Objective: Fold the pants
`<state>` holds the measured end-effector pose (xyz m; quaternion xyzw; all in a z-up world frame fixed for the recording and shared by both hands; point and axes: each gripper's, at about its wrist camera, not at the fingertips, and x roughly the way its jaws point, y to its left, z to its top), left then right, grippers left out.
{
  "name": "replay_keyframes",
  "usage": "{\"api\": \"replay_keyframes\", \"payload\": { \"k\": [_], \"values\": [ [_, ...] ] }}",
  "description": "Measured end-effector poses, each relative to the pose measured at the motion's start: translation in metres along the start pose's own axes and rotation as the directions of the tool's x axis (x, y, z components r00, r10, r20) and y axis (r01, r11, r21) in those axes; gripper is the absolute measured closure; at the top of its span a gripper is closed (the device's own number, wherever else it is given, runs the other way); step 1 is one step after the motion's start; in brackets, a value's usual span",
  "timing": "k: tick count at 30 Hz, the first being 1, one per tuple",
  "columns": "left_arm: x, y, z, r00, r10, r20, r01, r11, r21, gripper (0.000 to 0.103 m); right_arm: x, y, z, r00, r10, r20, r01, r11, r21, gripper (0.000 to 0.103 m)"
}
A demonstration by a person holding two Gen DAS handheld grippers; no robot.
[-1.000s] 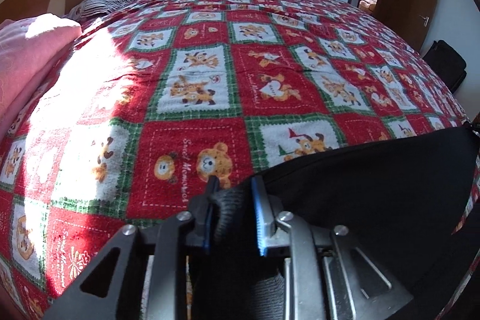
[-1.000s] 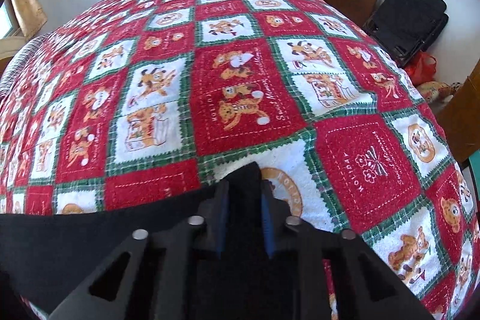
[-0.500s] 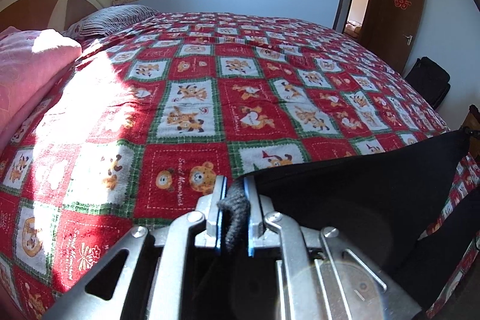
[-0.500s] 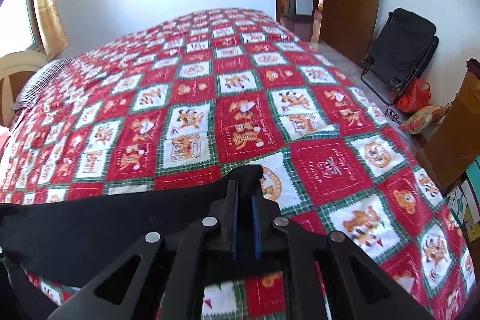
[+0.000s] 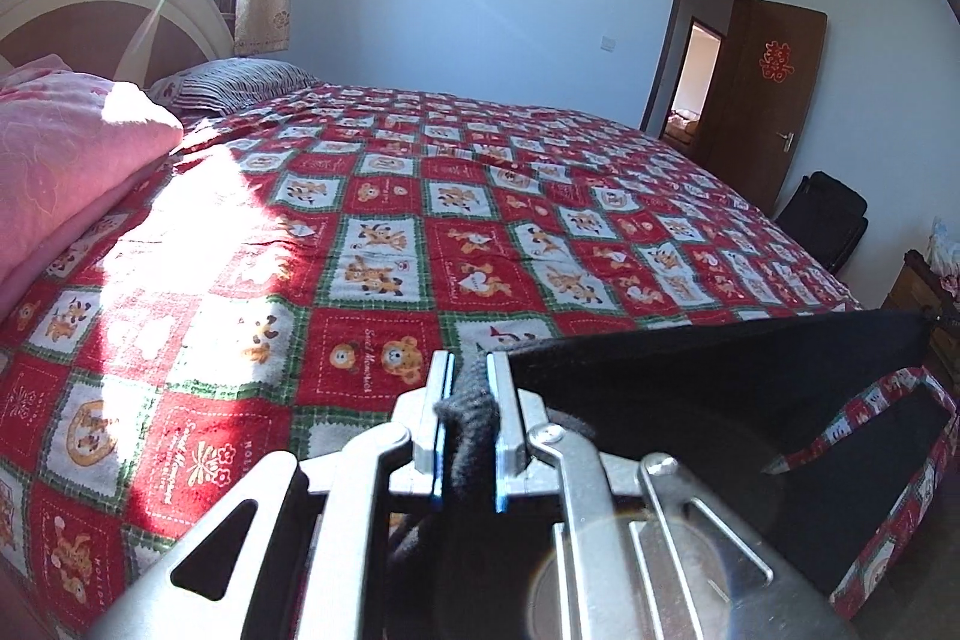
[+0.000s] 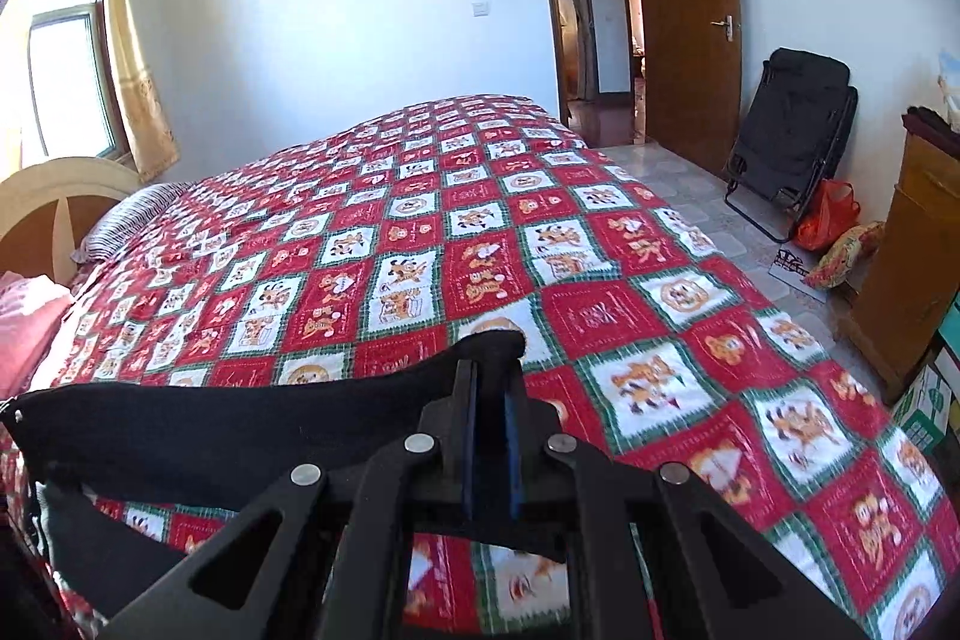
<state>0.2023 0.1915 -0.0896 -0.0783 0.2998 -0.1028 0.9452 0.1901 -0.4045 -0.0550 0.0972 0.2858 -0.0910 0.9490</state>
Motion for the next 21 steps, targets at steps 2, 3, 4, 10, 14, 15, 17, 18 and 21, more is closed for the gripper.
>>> {"api": "replay_keyframes", "payload": {
  "k": [2, 3, 4, 10, 14, 15, 17, 18, 21],
  "values": [
    [-0.008, -0.002, -0.007, 1.000, -0.007, 0.007, 0.007, 1.000, 0.004, 0.091, -0.011, -0.005, -0.010, 1.000, 0.006, 0.002, -0.006, 1.000, 0.008, 0.096],
    [-0.011, -0.002, -0.012, 1.000, -0.012, 0.011, 0.011, 1.000, 0.004, 0.091, -0.017, -0.008, -0.016, 1.000, 0.007, 0.002, -0.007, 1.000, 0.011, 0.096],
    [-0.015, -0.002, -0.016, 1.000, -0.018, 0.015, 0.018, 1.000, 0.004, 0.091, -0.023, -0.011, -0.022, 1.000, 0.011, 0.001, -0.011, 1.000, 0.017, 0.096],
    [-0.031, -0.001, -0.044, 0.999, -0.029, 0.022, 0.029, 0.999, 0.014, 0.091, -0.047, -0.026, -0.056, 1.000, 0.025, -0.015, -0.024, 0.999, 0.042, 0.096],
    [-0.040, 0.001, -0.068, 0.999, -0.041, 0.022, 0.041, 0.999, -0.003, 0.091, -0.053, -0.035, -0.079, 0.999, 0.010, -0.044, -0.008, 0.999, 0.047, 0.096],
    [-0.042, 0.001, -0.073, 0.999, -0.045, 0.023, 0.045, 0.999, -0.007, 0.091, -0.054, -0.038, -0.084, 0.999, 0.008, -0.048, -0.005, 0.999, 0.050, 0.096],
    [-0.046, 0.000, -0.085, 0.999, -0.042, 0.023, 0.042, 0.999, 0.002, 0.091, -0.056, -0.044, -0.093, 0.998, 0.001, -0.057, 0.002, 0.998, 0.059, 0.097],
    [-0.048, 0.000, -0.090, 0.999, -0.041, 0.023, 0.041, 0.999, 0.002, 0.091, -0.056, -0.047, -0.097, 0.998, -0.010, -0.066, 0.014, 0.998, 0.061, 0.098],
    [-0.051, -0.003, -0.104, 1.000, -0.013, 0.012, 0.012, 0.999, 0.039, 0.091, -0.055, -0.052, -0.110, 0.994, -0.019, -0.105, 0.024, 0.999, 0.049, 0.098]
  ]
}}
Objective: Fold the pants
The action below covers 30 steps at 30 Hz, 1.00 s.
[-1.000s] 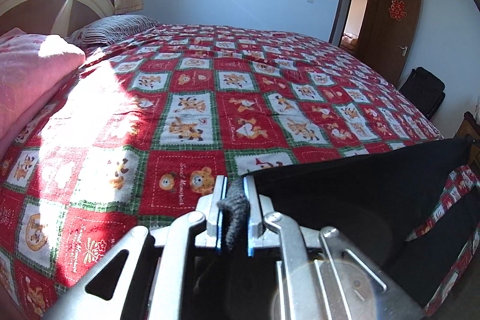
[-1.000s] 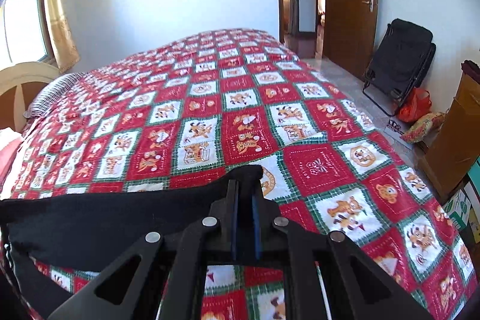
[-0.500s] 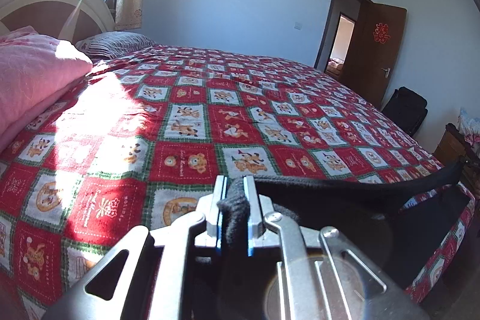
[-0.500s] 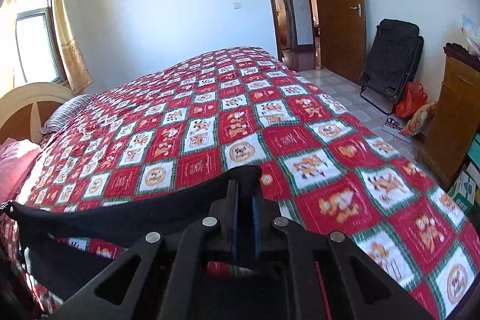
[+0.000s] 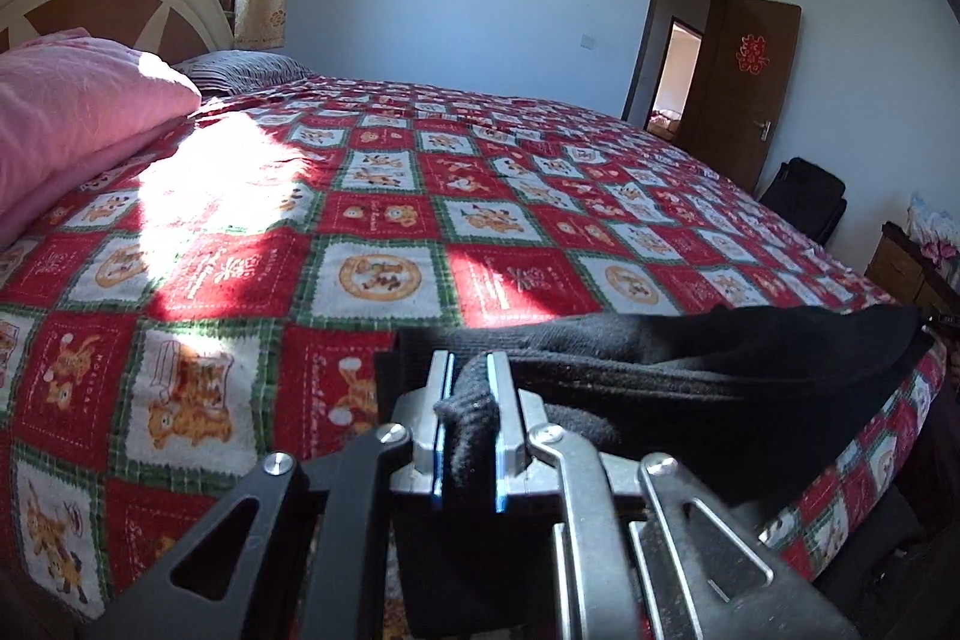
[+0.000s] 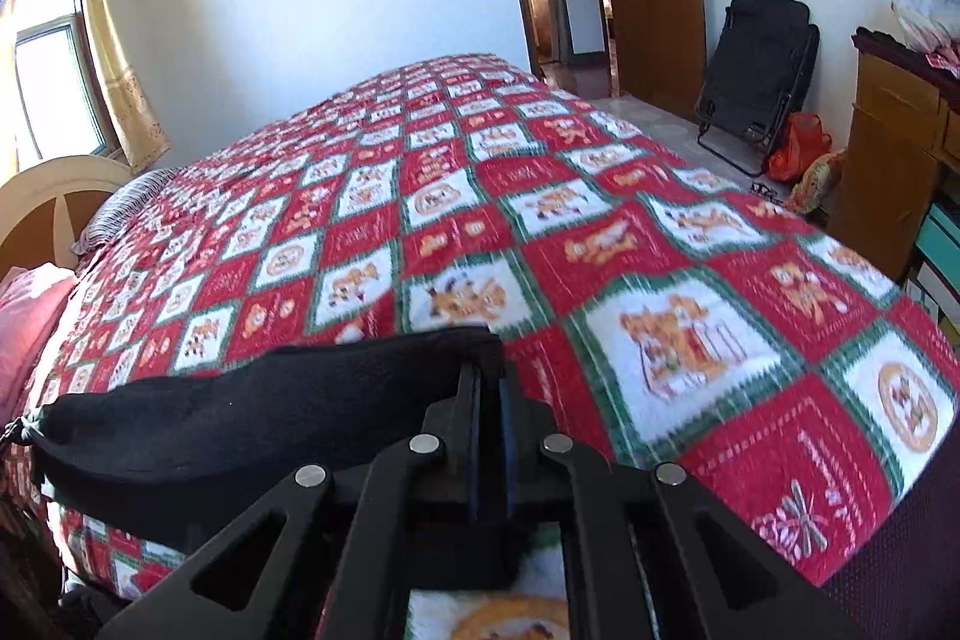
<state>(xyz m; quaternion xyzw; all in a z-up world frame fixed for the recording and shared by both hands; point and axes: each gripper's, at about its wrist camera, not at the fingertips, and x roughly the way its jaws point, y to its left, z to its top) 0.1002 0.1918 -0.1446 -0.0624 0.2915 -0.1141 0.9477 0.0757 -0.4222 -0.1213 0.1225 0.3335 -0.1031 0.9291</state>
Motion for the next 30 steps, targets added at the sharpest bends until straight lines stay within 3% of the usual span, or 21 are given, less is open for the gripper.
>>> {"api": "replay_keyframes", "payload": {
  "k": [4, 6, 7, 8, 9, 13, 16, 19, 24, 27, 30],
  "values": [
    [0.002, -0.005, -0.013, 0.999, 0.036, -0.012, -0.035, 0.998, 0.059, 0.090, -0.006, -0.001, -0.012, 1.000, 0.002, -0.027, -0.004, 0.999, -0.045, 0.098],
    [0.002, -0.008, -0.015, 0.999, 0.049, -0.007, -0.048, 0.995, 0.084, 0.090, -0.018, -0.003, -0.011, 1.000, -0.011, -0.014, 0.011, 0.999, -0.033, 0.091],
    [0.002, -0.009, -0.015, 0.999, 0.054, -0.004, -0.054, 0.994, 0.092, 0.090, -0.024, -0.002, -0.011, 1.000, -0.030, -0.008, 0.029, 0.999, -0.031, 0.068],
    [0.001, -0.009, -0.015, 0.998, 0.060, 0.000, -0.060, 0.993, 0.098, 0.089, -0.031, 0.000, -0.010, 0.999, -0.051, 0.004, 0.052, 0.998, -0.031, 0.037],
    [0.001, -0.010, -0.017, 0.998, 0.064, 0.003, -0.064, 0.992, 0.106, 0.089, -0.041, 0.007, -0.009, 0.997, -0.071, 0.025, 0.072, 0.997, -0.042, 0.030],
    [-0.003, -0.016, -0.020, 0.996, 0.088, 0.011, -0.089, 0.985, 0.146, 0.089, -0.061, 0.058, -0.003, 0.997, -0.013, 0.070, 0.023, 0.990, -0.143, 0.029],
    [-0.005, -0.017, -0.022, 0.995, 0.094, 0.017, -0.095, 0.984, 0.150, 0.089, -0.060, 0.129, -0.008, 0.996, 0.081, 0.045, -0.063, 0.950, -0.307, 0.029],
    [-0.007, -0.017, -0.023, 0.995, 0.095, 0.023, -0.098, 0.985, 0.142, 0.089, -0.046, 0.201, -0.032, 0.990, 0.142, -0.025, -0.136, 0.861, -0.491, 0.029],
    [-0.007, -0.017, -0.026, 0.995, 0.096, 0.031, -0.099, 0.987, 0.124, 0.089, -0.009, 0.299, -0.090, 0.947, 0.253, -0.196, -0.317, 0.654, -0.687, 0.044],
    [-0.007, -0.017, -0.026, 0.995, 0.096, 0.031, -0.099, 0.988, 0.121, 0.089, 0.015, 0.335, -0.113, 0.934, 0.261, -0.244, -0.353, 0.571, -0.742, 0.044],
    [-0.007, -0.017, -0.026, 0.995, 0.096, 0.033, -0.099, 0.988, 0.115, 0.089, 0.034, 0.350, -0.127, 0.920, 0.254, -0.298, -0.391, 0.537, -0.747, 0.044]
  ]
}}
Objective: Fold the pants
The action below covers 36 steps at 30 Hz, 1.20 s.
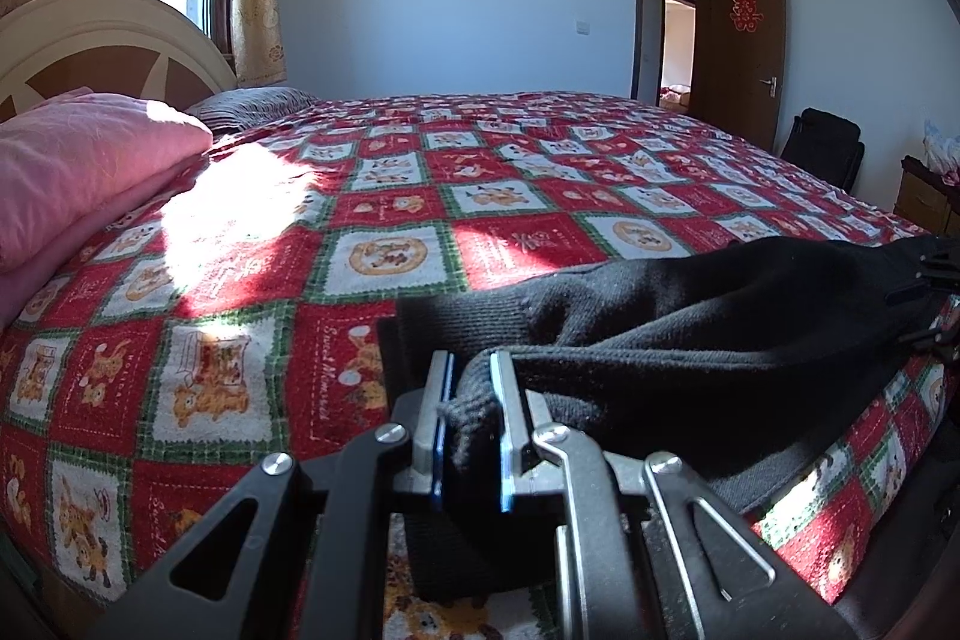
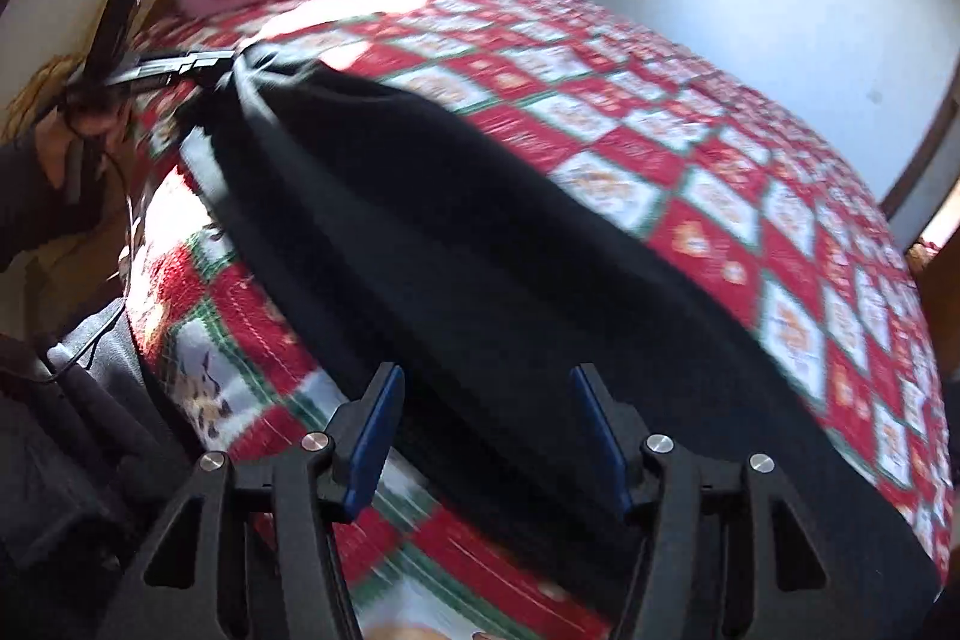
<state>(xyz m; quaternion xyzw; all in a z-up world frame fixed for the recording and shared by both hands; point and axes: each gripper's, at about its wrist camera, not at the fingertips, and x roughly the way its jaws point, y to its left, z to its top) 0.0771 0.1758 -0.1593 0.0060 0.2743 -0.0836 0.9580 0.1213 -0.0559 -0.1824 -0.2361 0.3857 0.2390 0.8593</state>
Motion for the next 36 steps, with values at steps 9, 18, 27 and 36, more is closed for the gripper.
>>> {"api": "replay_keyframes", "payload": {
  "k": [9, 18, 27, 36],
  "values": [
    [-0.006, -0.005, 0.007, 1.000, -0.006, 0.020, 0.005, 1.000, 0.028, 0.091, -0.004, -0.015, 0.002, 0.999, -0.011, 0.033, 0.009, 0.999, 0.050, 0.098],
    [-0.013, -0.002, -0.012, 0.998, -0.058, -0.019, 0.059, 0.996, 0.067, 0.087, -0.004, 0.002, -0.016, 1.000, -0.016, -0.018, 0.016, 0.999, -0.030, 0.099],
    [-0.037, 0.030, -0.018, 0.999, -0.041, 0.001, 0.041, 0.999, 0.022, 0.040, -0.003, 0.003, -0.025, 0.998, -0.012, -0.055, 0.009, 0.998, -0.061, 0.092],
    [-0.048, 0.073, -0.027, 0.999, -0.041, -0.023, 0.038, 0.991, -0.132, 0.043, -0.025, -0.008, -0.036, 0.998, 0.058, -0.040, -0.057, 0.998, 0.014, 0.071]
  ]
}}
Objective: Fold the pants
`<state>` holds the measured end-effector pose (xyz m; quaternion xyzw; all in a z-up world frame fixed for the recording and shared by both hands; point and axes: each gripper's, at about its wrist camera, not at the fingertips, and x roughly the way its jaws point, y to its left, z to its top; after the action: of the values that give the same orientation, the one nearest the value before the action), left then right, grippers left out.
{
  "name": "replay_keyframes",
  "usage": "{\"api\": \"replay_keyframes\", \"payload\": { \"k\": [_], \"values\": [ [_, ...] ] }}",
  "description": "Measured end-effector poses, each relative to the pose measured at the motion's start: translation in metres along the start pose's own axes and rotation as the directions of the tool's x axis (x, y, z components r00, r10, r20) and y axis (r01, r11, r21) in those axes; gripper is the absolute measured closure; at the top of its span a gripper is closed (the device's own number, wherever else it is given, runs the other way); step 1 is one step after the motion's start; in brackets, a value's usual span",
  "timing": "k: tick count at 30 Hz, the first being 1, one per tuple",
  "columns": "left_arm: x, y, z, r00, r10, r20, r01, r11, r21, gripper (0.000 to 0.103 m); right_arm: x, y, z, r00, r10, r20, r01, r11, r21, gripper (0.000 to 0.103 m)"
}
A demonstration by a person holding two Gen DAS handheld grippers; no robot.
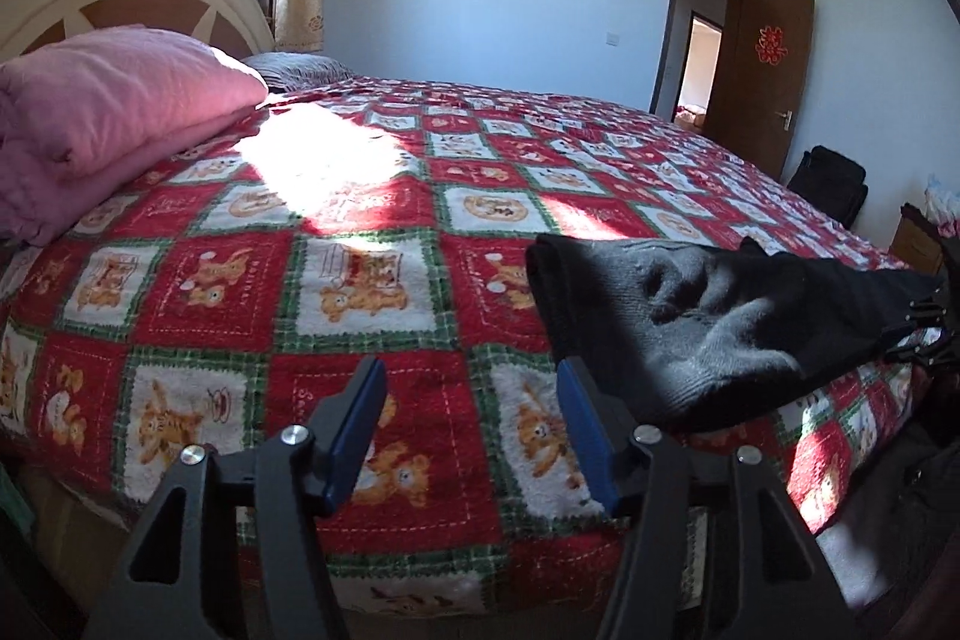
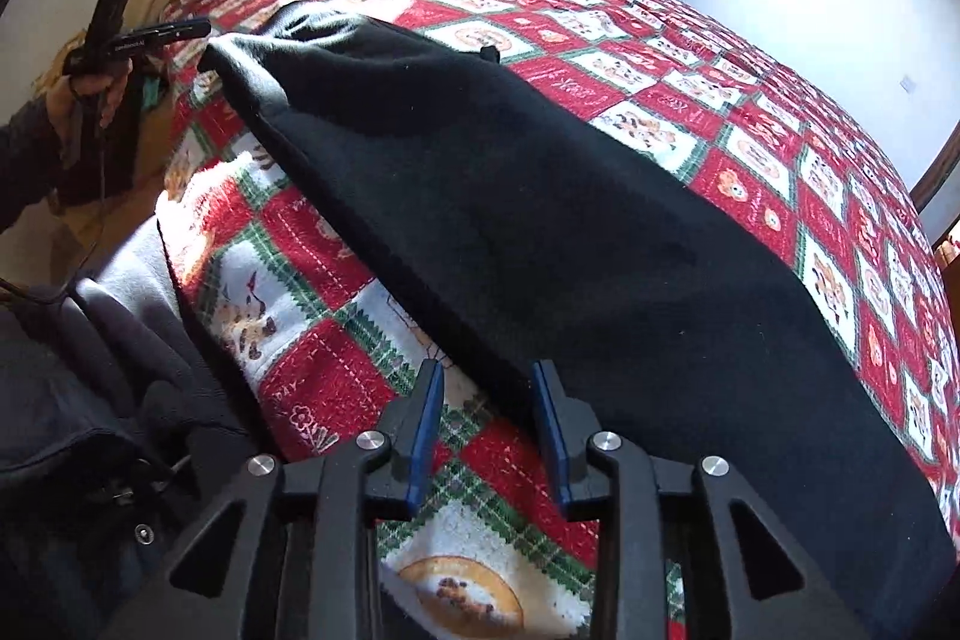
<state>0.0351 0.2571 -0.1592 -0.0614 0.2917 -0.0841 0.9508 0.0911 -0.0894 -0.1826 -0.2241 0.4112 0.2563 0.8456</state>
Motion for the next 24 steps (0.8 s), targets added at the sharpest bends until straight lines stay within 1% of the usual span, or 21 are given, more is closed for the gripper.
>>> {"api": "replay_keyframes", "payload": {
  "k": [2, 3, 4, 5, 7, 9, 12, 13, 14, 15, 16, 18, 21, 23, 24],
  "values": [
    [0.009, -0.003, 0.008, 0.999, -0.042, 0.005, 0.042, 0.998, -0.049, 0.043, -0.002, -0.002, 0.004, 1.000, -0.009, 0.010, 0.009, 1.000, 0.003, 0.071],
    [0.015, -0.006, 0.012, 0.997, -0.078, -0.006, 0.077, 0.995, -0.070, 0.045, -0.003, -0.002, 0.007, 1.000, -0.014, 0.018, 0.014, 1.000, 0.006, 0.071],
    [0.023, -0.010, 0.017, 0.994, -0.107, -0.017, 0.105, 0.991, -0.084, 0.050, -0.005, -0.003, 0.010, 0.999, -0.019, 0.029, 0.019, 1.000, 0.010, 0.071],
    [0.031, -0.015, 0.022, 0.993, -0.114, -0.025, 0.112, 0.990, -0.091, 0.052, -0.005, -0.004, 0.013, 0.999, -0.021, 0.036, 0.021, 1.000, 0.013, 0.071],
    [0.050, -0.023, 0.029, 0.990, -0.133, -0.054, 0.127, 0.987, -0.104, 0.052, -0.007, -0.003, 0.018, 0.998, -0.025, 0.053, 0.024, 1.000, 0.017, 0.071],
    [0.067, -0.027, 0.033, 0.987, -0.133, -0.086, 0.123, 0.986, -0.114, 0.052, -0.008, 0.001, 0.021, 0.997, -0.025, 0.069, 0.024, 1.000, 0.013, 0.071],
    [0.085, -0.029, 0.034, 0.982, -0.133, -0.136, 0.114, 0.983, -0.141, 0.063, -0.008, 0.005, 0.023, 0.996, -0.028, 0.080, 0.028, 1.000, 0.002, 0.071],
    [0.085, -0.027, 0.034, 0.982, -0.138, -0.130, 0.117, 0.980, -0.160, 0.066, -0.007, 0.005, 0.023, 0.996, -0.029, 0.081, 0.029, 1.000, 0.001, 0.071],
    [0.084, -0.027, 0.035, 0.982, -0.147, -0.120, 0.126, 0.977, -0.172, 0.073, -0.006, 0.005, 0.023, 0.996, -0.029, 0.082, 0.029, 1.000, 0.002, 0.071],
    [0.080, -0.028, 0.036, 0.985, -0.135, -0.111, 0.117, 0.980, -0.159, 0.082, -0.005, 0.005, 0.023, 0.996, -0.029, 0.083, 0.028, 1.000, 0.005, 0.071],
    [0.075, -0.031, 0.037, 0.989, -0.111, -0.101, 0.098, 0.986, -0.133, 0.085, -0.004, 0.004, 0.023, 0.996, -0.030, 0.084, 0.030, 1.000, 0.010, 0.071],
    [0.065, -0.038, 0.042, 0.993, -0.097, -0.069, 0.090, 0.991, -0.100, 0.088, -0.002, 0.002, 0.023, 0.996, -0.037, 0.084, 0.035, 0.999, 0.025, 0.071],
    [0.054, -0.042, 0.053, 0.995, -0.094, -0.014, 0.093, 0.992, -0.083, 0.088, 0.000, -0.003, 0.024, 0.995, -0.043, 0.088, 0.038, 0.998, 0.060, 0.071],
    [0.056, -0.039, 0.058, 0.996, -0.091, 0.000, 0.091, 0.993, -0.080, 0.088, 0.001, -0.005, 0.025, 0.995, -0.042, 0.090, 0.035, 0.996, 0.078, 0.071],
    [0.062, -0.038, 0.059, 0.997, -0.079, -0.014, 0.078, 0.994, -0.079, 0.087, 0.002, -0.005, 0.026, 0.995, -0.044, 0.091, 0.037, 0.996, 0.081, 0.071]
  ]
}}
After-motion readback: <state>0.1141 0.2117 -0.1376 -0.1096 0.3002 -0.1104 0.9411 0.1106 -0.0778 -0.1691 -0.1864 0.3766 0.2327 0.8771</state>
